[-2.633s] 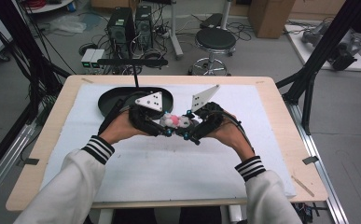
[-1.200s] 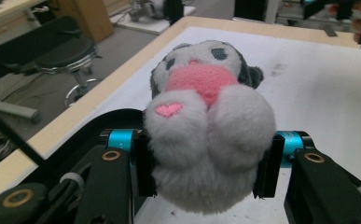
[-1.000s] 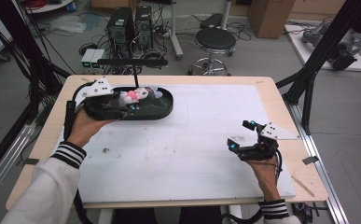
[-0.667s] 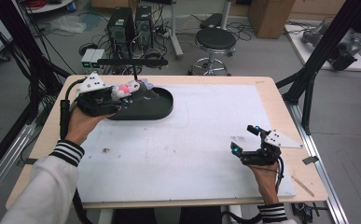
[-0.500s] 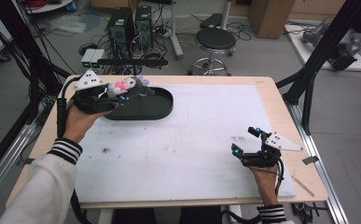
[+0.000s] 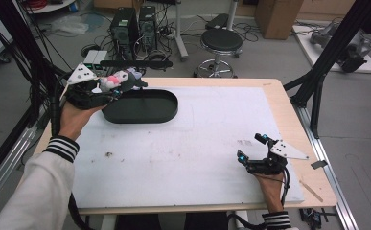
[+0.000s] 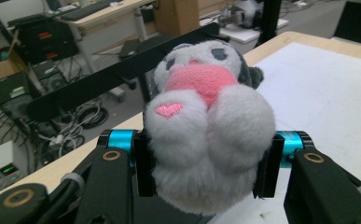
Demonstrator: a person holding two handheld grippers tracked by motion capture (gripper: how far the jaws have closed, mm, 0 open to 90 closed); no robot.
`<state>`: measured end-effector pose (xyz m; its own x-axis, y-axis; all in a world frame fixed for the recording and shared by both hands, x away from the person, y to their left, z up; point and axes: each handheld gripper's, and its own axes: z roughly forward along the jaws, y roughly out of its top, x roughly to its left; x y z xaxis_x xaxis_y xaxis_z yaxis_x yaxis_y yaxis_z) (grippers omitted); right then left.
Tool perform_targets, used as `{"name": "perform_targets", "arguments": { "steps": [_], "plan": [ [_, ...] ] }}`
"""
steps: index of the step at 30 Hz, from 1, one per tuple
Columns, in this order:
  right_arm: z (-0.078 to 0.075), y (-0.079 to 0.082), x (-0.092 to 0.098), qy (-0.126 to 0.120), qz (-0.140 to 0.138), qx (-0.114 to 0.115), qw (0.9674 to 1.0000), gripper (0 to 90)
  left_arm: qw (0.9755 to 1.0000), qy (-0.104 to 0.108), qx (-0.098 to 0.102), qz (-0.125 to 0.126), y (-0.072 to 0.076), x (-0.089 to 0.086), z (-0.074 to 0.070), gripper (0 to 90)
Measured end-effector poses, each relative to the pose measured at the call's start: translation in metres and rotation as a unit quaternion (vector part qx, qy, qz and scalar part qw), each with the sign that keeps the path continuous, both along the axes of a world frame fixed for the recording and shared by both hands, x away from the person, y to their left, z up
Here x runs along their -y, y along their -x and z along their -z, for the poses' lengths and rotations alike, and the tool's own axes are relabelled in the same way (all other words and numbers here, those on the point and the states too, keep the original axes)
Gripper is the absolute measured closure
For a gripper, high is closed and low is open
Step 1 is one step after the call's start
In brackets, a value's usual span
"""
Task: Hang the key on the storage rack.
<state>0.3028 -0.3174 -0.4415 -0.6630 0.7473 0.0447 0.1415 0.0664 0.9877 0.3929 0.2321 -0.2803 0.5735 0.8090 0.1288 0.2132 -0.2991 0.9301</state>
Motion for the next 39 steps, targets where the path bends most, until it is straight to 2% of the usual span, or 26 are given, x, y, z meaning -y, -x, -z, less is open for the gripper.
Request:
{"name": "perform_targets", "arguments": {
  "steps": [13, 27, 39],
  "plan": [
    [0.006, 0.000, 0.000, -0.004, 0.005, 0.002, 1.0000, 0.4, 0.9994, 0.001, 0.003, -0.034, -0.014, -0.008, -0.007, 54.3],
    [0.007, 0.002, -0.002, -0.006, 0.008, 0.008, 0.9999, 0.4, 0.9974, 0.006, 0.002, -0.071, -0.025, -0.013, -0.013, 54.3],
    [0.007, 0.002, -0.002, -0.004, 0.010, 0.012, 0.9999, 0.4, 0.9966, 0.002, 0.004, -0.082, -0.034, -0.011, -0.012, 54.2]
  ]
}}
